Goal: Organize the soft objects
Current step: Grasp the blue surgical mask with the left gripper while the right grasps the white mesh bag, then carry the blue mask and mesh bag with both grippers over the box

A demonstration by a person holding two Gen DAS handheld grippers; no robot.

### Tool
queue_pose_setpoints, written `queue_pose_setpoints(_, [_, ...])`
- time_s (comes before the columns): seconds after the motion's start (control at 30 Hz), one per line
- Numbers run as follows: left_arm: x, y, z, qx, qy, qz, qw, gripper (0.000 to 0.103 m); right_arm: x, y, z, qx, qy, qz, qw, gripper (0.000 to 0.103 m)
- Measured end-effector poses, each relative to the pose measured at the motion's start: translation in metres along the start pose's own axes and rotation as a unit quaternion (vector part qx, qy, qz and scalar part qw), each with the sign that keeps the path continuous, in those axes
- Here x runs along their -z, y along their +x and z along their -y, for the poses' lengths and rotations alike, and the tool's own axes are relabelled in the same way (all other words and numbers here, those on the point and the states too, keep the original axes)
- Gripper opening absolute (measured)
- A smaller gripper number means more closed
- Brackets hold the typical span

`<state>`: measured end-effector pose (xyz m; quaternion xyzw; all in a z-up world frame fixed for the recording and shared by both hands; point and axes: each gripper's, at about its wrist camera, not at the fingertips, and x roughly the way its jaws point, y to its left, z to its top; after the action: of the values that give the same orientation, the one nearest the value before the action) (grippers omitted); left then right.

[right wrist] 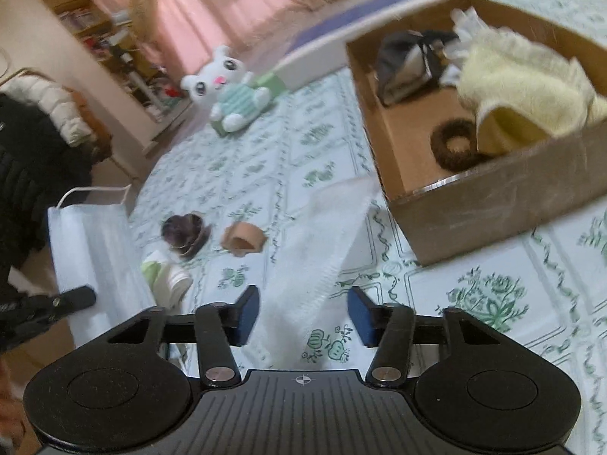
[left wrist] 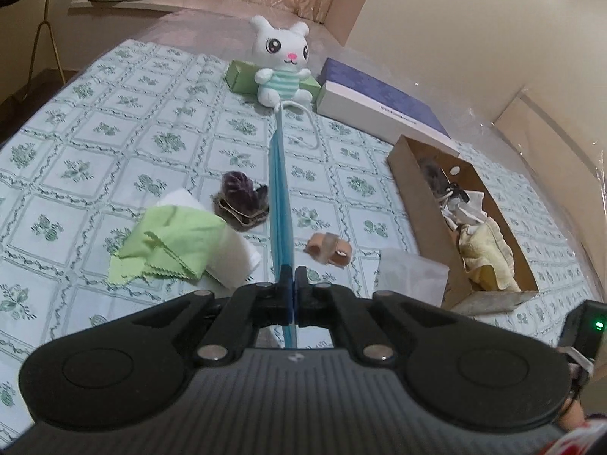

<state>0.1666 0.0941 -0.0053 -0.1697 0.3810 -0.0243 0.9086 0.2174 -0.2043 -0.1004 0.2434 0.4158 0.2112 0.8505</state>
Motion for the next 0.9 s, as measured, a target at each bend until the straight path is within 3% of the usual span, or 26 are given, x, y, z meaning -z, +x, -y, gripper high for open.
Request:
queue_pose_setpoints(0.2, [0.002,0.009,0.008,0.009,0.005,-0.013,0.9999,0.000,-0.001,0.003,-0.004,-0.003,-0.024,0.005,1.000,0.002])
queue_pose_setpoints(0.33, [0.001,0.013,0.015,0.016,0.013,-0.016,0.9997,0.000,-0.002,-0.013,-0.019,0.005,-0.094,0.027,0.995,0.001])
queue_pose_setpoints(0.5, [-0.006,0.014,0.031,0.029,0.029,-0.013,0.9991,0.000,-0.013,-0.046,-0.035,-0.014,-0.146,0.058,0.988,0.001])
queue_pose_setpoints(0.67, [-0.018,0.013,0.054,0.056,0.050,-0.003,0.9972,0.000,-0.035,-0.073,-0.036,-0.024,-0.146,0.086,0.985,0.001])
queue_pose_setpoints(0.9, [-0.042,0.018,0.103,0.105,0.084,0.012,0.9909,0.000,-0.077,-0.103,-0.014,-0.005,-0.120,0.119,0.985,0.001])
